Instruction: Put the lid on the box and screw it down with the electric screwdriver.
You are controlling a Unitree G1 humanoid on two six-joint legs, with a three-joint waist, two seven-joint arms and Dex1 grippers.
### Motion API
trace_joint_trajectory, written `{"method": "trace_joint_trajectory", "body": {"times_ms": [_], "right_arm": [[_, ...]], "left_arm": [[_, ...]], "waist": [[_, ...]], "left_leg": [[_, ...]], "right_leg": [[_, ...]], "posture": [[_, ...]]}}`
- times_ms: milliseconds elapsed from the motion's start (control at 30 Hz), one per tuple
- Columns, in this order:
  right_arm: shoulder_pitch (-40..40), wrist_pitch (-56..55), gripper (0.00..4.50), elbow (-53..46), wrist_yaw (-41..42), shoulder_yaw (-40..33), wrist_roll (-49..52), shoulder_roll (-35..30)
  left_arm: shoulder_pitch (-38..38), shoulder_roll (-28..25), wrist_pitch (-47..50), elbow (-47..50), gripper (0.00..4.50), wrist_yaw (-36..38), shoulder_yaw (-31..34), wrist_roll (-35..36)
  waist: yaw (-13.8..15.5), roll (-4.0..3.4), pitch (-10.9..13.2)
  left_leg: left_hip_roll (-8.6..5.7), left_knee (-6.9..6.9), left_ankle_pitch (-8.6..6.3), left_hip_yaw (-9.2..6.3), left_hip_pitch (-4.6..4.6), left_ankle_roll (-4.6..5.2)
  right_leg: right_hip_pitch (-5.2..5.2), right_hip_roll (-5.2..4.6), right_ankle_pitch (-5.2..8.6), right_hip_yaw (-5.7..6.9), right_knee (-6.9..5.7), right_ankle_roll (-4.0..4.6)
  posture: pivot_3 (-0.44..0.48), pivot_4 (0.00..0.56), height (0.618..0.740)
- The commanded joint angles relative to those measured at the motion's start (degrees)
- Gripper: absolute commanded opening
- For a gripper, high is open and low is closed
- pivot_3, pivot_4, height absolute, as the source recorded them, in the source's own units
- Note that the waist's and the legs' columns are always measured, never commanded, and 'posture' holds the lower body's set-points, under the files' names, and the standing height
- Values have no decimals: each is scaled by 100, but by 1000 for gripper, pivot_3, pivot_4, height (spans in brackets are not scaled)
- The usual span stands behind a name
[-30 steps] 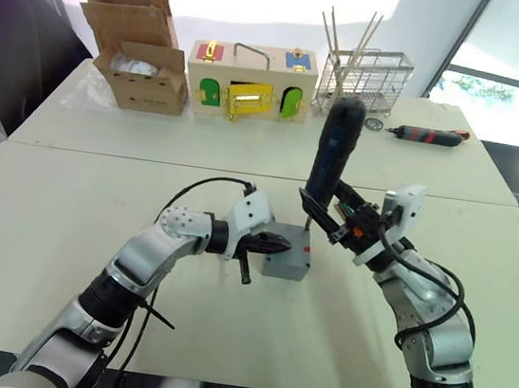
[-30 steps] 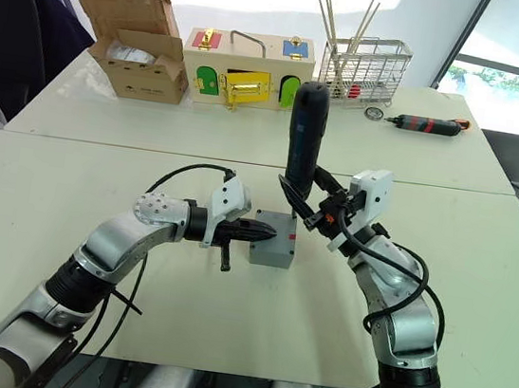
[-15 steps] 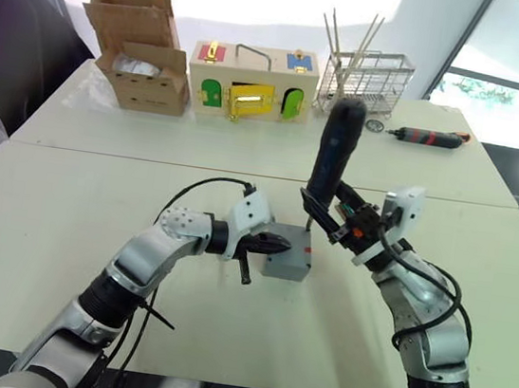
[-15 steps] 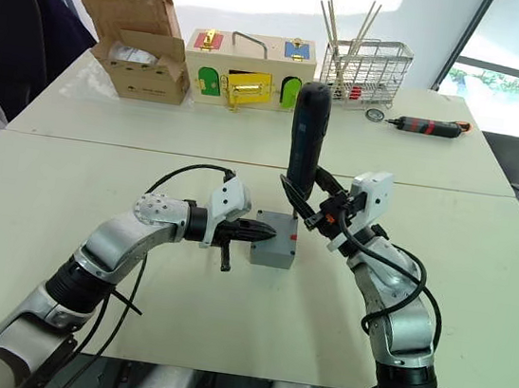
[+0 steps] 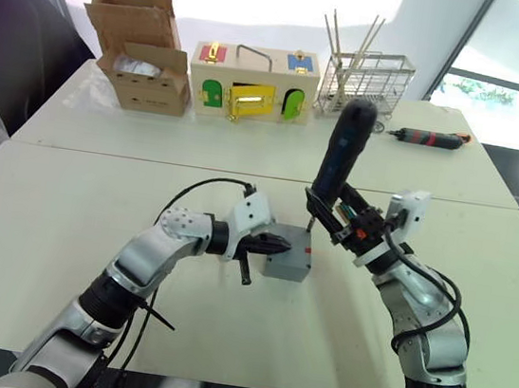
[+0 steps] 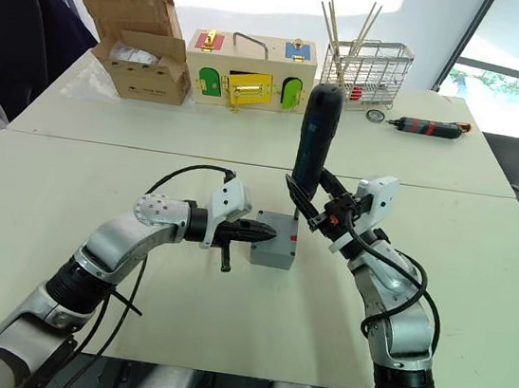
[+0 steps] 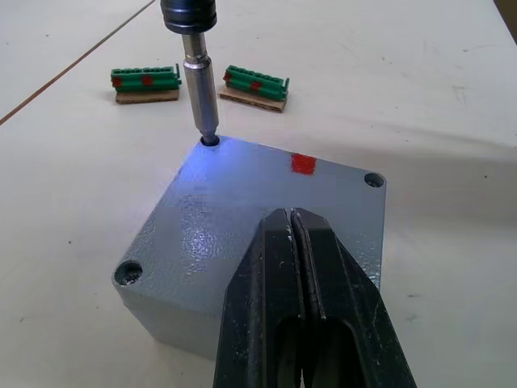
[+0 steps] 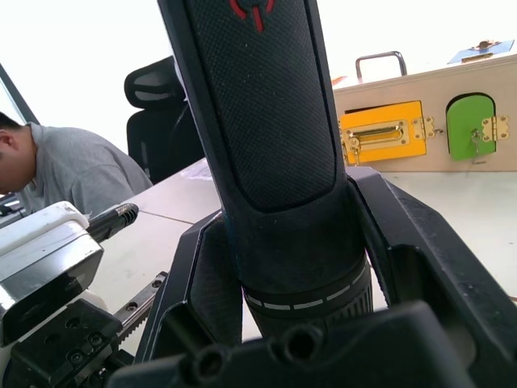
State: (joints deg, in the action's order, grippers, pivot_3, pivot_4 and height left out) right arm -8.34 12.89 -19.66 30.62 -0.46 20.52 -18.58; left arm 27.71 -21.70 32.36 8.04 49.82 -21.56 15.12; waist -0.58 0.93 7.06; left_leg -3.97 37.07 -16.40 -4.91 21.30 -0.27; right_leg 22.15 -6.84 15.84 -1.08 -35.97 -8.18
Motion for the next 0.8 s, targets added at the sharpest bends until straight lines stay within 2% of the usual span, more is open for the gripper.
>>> {"method": "trace_joint_trajectory", "body": {"times_ms": [33, 300, 400, 467, 567, 700, 800], "right_arm": [[432, 413, 1802, 571, 53, 293, -80, 12], [-151, 964, 1802, -325, -151, -186, 414, -287], [-834, 1752, 1802, -969, -302, -709, 1250, -631], [-1393, 2432, 1802, -1158, -320, -1228, 2216, -1037], [-1789, 2971, 1802, -1103, -374, -1562, 2949, -1336], [-2093, 3418, 1802, -824, -674, -1803, 3494, -1418], [-2411, 4087, 1802, -338, -1091, -2085, 3853, -1785]], "left_arm": [[-54, 6, 35, 63, 0, 22, -87, -58], [-151, -37, -13, 35, 0, 28, -110, -107], [-240, -88, -25, 140, 0, 17, -22, -73], [-340, -29, -12, 362, 0, -83, 322, 162], [-369, 106, 63, 573, 0, -214, 693, 474], [-309, 272, 120, 655, 0, -487, 979, 625], [-274, 207, 593, 1056, 0, -559, 1274, 1034]], "waist": [[0, 0, 0], [5, -23, 22], [9, -55, 70], [11, -83, 114], [14, -81, 153], [12, -72, 174], [5, -66, 217]], "left_leg": [[0, 0, 0, 0, 0, 0], [-2, -1, 0, 0, 11, 0], [-5, 1, 0, 1, 22, 0], [-10, 2, 0, 2, 48, -1], [-12, 11, 10, 0, 124, -14], [-10, 5, 22, 0, 131, -34], [-17, 16, 16, 6, 132, -22]], "right_leg": [[0, 0, 0, 0, 0, 0], [2, -3, 0, -1, 1, 1], [3, -7, 0, -4, 0, 1], [27, -14, -1, -4, -2, 0], [104, -16, -3, -3, -16, -1], [110, -16, -3, 2, -13, 0], [108, -23, -4, -3, -16, 0]], "posture": [[0, 150, 731], [0, 150, 731], [0, 150, 731], [0, 150, 731], [0, 150, 731], [0, 150, 731], [0, 150, 731]]}}
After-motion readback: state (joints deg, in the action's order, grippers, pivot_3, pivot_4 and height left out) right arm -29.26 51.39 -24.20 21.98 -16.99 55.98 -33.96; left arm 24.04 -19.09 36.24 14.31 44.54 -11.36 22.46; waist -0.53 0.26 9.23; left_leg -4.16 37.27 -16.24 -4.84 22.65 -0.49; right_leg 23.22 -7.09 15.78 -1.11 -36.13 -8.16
